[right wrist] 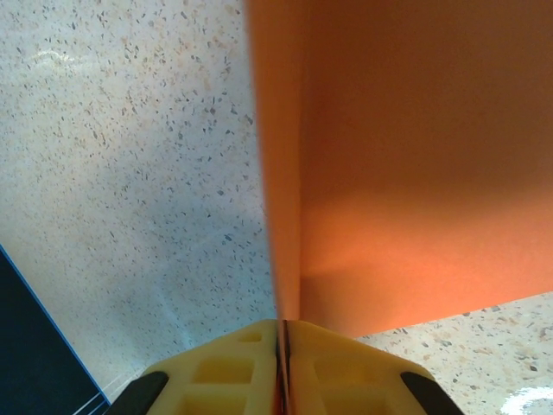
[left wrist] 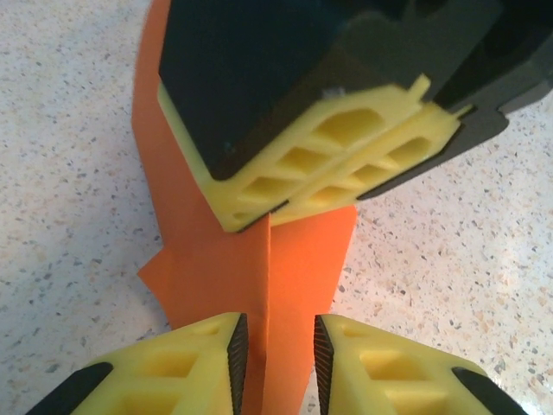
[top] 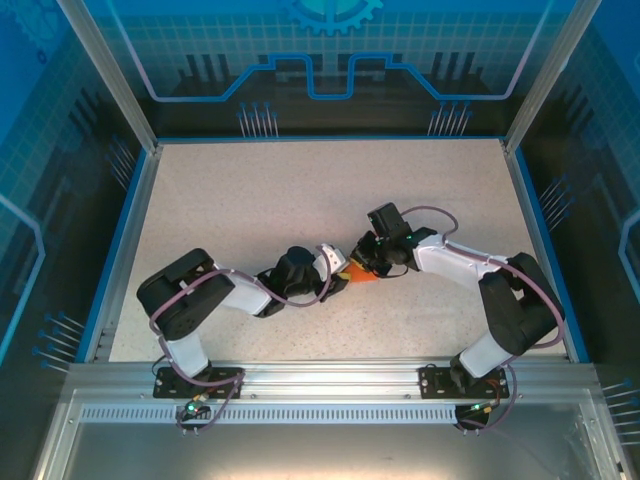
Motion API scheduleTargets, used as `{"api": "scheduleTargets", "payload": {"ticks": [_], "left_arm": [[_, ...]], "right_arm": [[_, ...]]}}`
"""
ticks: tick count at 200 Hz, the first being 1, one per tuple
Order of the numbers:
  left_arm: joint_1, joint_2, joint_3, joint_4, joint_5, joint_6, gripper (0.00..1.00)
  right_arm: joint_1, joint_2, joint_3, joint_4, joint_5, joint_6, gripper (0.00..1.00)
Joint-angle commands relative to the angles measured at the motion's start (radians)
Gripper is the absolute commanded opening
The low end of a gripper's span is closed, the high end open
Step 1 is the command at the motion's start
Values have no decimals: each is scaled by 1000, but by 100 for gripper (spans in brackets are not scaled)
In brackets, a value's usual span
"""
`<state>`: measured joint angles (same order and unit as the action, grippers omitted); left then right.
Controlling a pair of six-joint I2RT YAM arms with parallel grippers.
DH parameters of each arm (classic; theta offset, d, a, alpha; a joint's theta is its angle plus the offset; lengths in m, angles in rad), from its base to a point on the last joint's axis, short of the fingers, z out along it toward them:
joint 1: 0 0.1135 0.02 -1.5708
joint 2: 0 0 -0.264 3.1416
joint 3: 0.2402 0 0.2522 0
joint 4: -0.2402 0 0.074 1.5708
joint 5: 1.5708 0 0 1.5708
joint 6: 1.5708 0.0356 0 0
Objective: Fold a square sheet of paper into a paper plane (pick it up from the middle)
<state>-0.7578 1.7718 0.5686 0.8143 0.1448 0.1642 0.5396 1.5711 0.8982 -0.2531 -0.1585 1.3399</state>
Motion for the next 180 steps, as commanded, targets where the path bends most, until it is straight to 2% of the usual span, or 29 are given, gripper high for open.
{"api": "scheduleTargets", "payload": {"ticks": [1,55,97,121,180], "left_arm": [[-12,33,16,16,10,20,28],[-15,46,30,19,12,-2,24],[-15,22,21,25,59,-28,35],[-16,10,22,19,60,-36,38],[-18,45,43,38,10,-40,32]], "right_arm": [[-16,1,-13,29,-32,19,11],[-26,-1,-56,35,-43,24,10],[-32,0,-65,41,-41,32,11],[-35,-2,-70,53,-49,39,10],[-40,0,-80,79,-87,53,10]]}}
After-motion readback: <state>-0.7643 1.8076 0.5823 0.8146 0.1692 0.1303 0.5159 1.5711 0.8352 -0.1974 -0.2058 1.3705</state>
